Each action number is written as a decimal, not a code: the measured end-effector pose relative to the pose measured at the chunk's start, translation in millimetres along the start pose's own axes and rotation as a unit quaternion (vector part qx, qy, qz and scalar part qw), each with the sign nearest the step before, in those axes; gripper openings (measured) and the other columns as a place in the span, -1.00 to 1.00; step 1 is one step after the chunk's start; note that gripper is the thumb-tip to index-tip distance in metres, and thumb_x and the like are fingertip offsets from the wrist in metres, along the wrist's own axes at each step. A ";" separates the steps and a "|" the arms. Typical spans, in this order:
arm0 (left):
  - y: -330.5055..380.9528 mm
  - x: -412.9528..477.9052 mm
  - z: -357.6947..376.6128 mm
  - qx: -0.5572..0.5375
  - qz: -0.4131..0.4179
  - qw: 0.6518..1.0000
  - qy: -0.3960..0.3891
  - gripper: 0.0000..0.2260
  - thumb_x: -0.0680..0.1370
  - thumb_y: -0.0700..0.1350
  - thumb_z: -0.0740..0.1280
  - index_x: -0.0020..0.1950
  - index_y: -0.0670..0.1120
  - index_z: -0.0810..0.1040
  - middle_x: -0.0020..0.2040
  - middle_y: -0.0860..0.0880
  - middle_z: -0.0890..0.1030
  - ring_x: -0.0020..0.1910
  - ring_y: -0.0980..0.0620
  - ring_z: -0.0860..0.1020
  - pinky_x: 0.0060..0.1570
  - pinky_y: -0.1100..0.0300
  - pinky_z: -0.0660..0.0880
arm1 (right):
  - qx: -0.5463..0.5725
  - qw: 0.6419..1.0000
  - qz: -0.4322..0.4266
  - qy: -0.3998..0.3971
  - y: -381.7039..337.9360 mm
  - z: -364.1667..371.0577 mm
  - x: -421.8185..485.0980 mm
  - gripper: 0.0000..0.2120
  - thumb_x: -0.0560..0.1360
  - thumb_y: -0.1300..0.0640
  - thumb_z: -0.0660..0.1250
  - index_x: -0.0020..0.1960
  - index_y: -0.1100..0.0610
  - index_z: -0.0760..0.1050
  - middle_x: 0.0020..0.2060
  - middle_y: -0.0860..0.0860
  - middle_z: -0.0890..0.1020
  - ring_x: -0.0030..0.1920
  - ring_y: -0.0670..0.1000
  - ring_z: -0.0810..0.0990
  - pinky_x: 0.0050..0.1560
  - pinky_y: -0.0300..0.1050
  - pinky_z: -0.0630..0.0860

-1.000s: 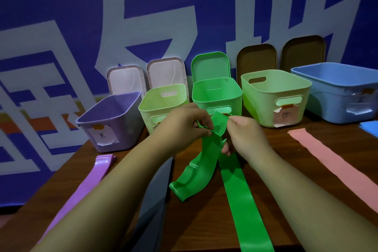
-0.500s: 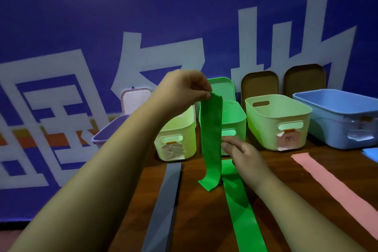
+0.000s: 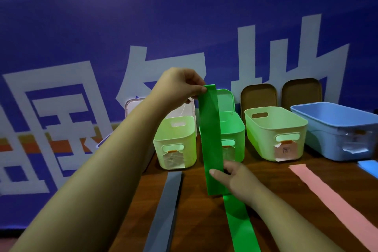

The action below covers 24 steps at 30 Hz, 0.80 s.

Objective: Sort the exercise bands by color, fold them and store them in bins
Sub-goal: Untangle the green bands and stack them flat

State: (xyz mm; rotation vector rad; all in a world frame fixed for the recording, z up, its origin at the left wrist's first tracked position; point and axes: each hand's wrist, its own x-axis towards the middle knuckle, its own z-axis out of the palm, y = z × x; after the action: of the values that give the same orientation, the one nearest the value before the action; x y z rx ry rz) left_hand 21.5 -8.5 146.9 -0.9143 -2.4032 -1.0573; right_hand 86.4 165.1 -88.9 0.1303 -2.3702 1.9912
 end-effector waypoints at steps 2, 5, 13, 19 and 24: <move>-0.8 2.3 -3.4 -0.001 -0.006 1.000 0.009 -0.95 0.58 -0.13 0.52 0.01 -0.02 0.69 -0.14 0.01 0.74 -0.18 0.08 0.74 -0.17 0.16 0.70 | -0.008 1.000 0.007 -0.003 -5.8 0.7 -4.9 -0.82 0.67 0.02 0.41 0.25 -0.08 0.66 0.08 -0.20 0.77 0.17 -0.15 0.72 0.08 -0.26 0.59; -2.0 5.9 -6.4 0.000 -0.017 1.000 0.022 -0.96 0.59 -0.13 0.52 -0.01 -0.03 0.69 -0.16 0.01 0.74 -0.20 0.07 0.73 -0.19 0.15 0.69 | -0.054 0.998 0.021 0.000 -13.7 -0.4 -9.8 -0.78 0.66 -0.06 0.41 0.29 -0.11 0.64 0.14 -0.20 0.75 0.20 -0.13 0.69 0.23 -0.12 0.58; -12.9 9.8 7.0 0.021 -0.056 0.996 0.059 -0.94 0.61 -0.10 0.50 0.03 -0.08 0.69 -0.13 -0.05 0.72 -0.19 0.06 0.70 -0.28 0.18 0.61 | -0.105 0.994 0.010 -0.037 -21.8 -13.7 -62.1 -0.84 0.70 0.02 0.36 0.24 -0.11 0.66 0.06 -0.16 0.78 0.05 -0.09 0.76 0.18 0.02 0.67; -31.4 -5.8 44.6 0.045 -0.083 0.995 0.032 -0.93 0.56 -0.06 0.54 -0.05 -0.02 0.70 -0.16 -0.01 0.72 -0.20 0.08 0.71 -0.29 0.19 0.58 | -0.107 0.993 0.003 -0.057 -9.4 -15.8 -111.0 -0.81 0.69 -0.03 0.37 0.29 -0.18 0.59 -0.06 -0.02 0.75 -0.25 -0.09 0.60 -0.21 -0.06 0.49; -49.1 -21.6 80.7 0.054 -0.107 0.993 -0.007 -0.91 0.56 -0.08 0.55 -0.03 -0.07 0.70 -0.15 -0.07 0.71 -0.22 0.02 0.70 -0.37 0.22 0.53 | -0.112 0.992 0.030 -0.041 -10.5 -12.2 -141.4 -0.65 0.66 -0.01 0.42 0.42 -0.12 0.48 -0.04 -0.14 0.75 -0.24 -0.14 0.64 -0.24 -0.13 0.51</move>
State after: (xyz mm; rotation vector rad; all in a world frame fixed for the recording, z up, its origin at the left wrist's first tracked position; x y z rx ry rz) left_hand -1.5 18.1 56.6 -0.6412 -2.5858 -0.9832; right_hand 227.9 180.5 -88.8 0.1370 -2.6581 1.7587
